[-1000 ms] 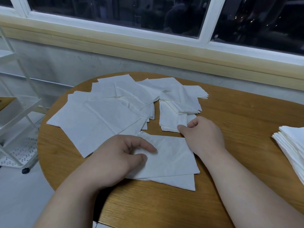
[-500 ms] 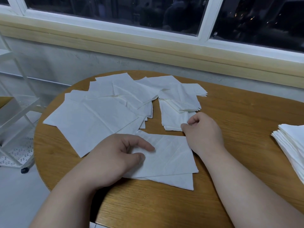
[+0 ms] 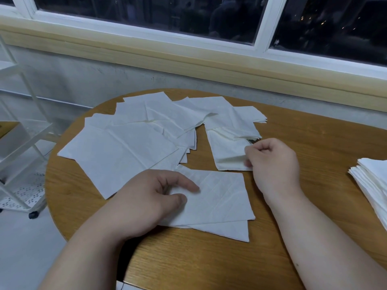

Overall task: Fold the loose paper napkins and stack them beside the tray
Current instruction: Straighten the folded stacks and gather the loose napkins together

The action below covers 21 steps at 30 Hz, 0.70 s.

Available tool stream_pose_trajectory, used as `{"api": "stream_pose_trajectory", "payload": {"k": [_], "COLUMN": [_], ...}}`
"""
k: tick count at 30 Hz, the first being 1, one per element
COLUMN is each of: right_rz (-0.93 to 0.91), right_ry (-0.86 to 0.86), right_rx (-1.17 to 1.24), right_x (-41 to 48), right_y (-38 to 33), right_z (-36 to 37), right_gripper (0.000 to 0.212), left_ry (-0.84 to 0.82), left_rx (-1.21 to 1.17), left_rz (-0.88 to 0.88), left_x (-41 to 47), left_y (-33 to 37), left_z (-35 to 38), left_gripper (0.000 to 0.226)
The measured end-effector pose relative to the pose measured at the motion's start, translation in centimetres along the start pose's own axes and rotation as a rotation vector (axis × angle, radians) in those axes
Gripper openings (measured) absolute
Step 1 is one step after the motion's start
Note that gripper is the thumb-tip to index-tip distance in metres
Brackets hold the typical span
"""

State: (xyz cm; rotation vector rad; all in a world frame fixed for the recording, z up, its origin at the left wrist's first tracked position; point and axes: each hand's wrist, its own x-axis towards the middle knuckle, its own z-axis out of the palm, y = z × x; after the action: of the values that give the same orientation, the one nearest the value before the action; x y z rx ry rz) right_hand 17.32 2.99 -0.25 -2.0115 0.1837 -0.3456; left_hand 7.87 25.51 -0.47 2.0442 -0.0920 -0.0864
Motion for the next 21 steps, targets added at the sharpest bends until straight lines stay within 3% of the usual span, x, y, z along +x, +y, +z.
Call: {"api": "stream_pose_trajectory", "payload": {"k": [6,15,21], "right_rz": [0.105,-0.039,-0.076], "right_ry": [-0.026,-0.061,-0.461], "right_rx": [0.419,0.621,0.915], "right_x": [-1.0,-2.9,-5.5], "right_y": [-1.8,-3.3,-6.7], "right_z": [-0.7,-2.9,-4.5], "right_gripper": [0.008,0.032,0.042], "left_ry": [0.006,-0.006,-0.017], "left_rx": [0.013,-0.004,-0.197], "left_rz": [0.007,0.023,0.051], "left_x": [0.1,0.1,-0.2], "left_y": [-0.2,-0.3,-0.3], "left_z": [0.0,0.0,-0.4], "left_gripper": [0.031,0.032,0.01]}}
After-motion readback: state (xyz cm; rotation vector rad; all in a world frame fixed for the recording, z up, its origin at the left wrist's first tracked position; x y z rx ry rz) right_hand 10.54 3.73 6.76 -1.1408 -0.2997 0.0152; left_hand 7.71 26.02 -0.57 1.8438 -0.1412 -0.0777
